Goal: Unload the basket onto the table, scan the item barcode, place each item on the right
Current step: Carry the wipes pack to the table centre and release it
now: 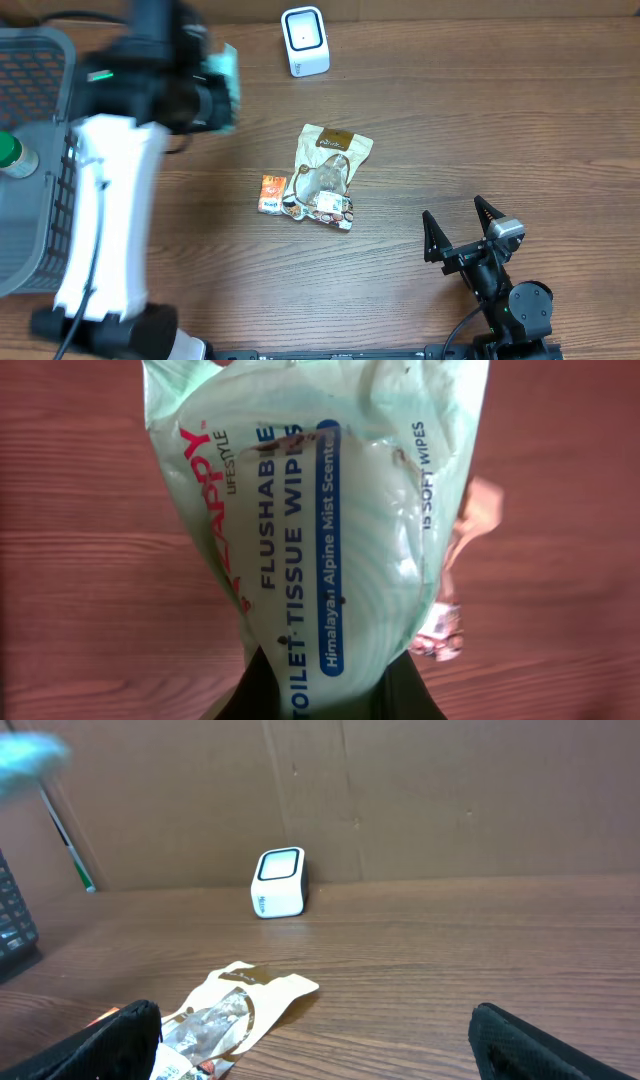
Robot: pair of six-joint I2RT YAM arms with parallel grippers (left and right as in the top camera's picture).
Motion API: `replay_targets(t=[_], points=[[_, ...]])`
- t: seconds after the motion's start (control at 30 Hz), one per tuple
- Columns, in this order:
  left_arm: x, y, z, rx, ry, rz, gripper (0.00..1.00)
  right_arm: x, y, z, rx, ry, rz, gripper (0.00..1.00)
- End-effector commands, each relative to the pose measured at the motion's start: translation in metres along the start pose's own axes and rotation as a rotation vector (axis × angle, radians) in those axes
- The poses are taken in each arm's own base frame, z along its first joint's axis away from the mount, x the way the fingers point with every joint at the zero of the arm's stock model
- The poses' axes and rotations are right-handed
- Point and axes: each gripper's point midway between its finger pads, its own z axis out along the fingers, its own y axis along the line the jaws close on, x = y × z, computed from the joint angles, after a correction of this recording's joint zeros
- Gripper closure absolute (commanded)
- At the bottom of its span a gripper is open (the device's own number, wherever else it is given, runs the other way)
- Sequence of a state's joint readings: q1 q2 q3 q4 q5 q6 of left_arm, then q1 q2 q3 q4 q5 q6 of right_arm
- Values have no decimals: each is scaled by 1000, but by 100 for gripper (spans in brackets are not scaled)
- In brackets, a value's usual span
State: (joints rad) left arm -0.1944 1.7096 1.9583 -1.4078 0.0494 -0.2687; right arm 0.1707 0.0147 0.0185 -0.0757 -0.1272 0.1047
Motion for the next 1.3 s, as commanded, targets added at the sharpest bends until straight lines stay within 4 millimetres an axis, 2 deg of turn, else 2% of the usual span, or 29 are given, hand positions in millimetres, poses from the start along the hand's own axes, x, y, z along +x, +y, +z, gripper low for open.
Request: replay_targets(t=[0.0, 0.17, 0.33, 0.5, 0.67, 0.77, 0.83, 0.97, 1.0, 1.07, 1.17, 1.27], points=[[16, -3, 55, -125, 96, 94, 96, 1, 0, 0, -4, -5, 3, 0], [32, -21, 132, -152, 210, 96, 96, 1, 0, 0, -4, -5, 3, 0], [57, -38, 189, -151, 335, 69, 96, 1, 0, 0, -4, -5, 2, 0], [91, -44, 229, -195, 457, 81, 96, 1, 0, 0, -4, -5, 3, 0], [111, -53, 247, -173, 531, 71, 94, 1, 0, 0, -4, -5, 3, 0], [112, -64, 247, -123, 536, 71, 83, 1, 0, 0, -4, -5, 3, 0], [111, -70, 246, -105, 526, 75, 68, 1, 0, 0, -4, -5, 2, 0], [103, -81, 235, -64, 521, 98, 45, 1, 0, 0, -4, -5, 3, 0], [99, -83, 229, -62, 518, 98, 43, 1, 0, 0, -4, -5, 3, 0], [86, -86, 214, -53, 499, 102, 41, 1, 0, 0, -4, -5, 3, 0], [59, -94, 179, -25, 444, 112, 41, 1, 0, 0, -4, -5, 3, 0], [26, -102, 124, 21, 337, 133, 41, 1, 0, 0, -4, -5, 3, 0]])
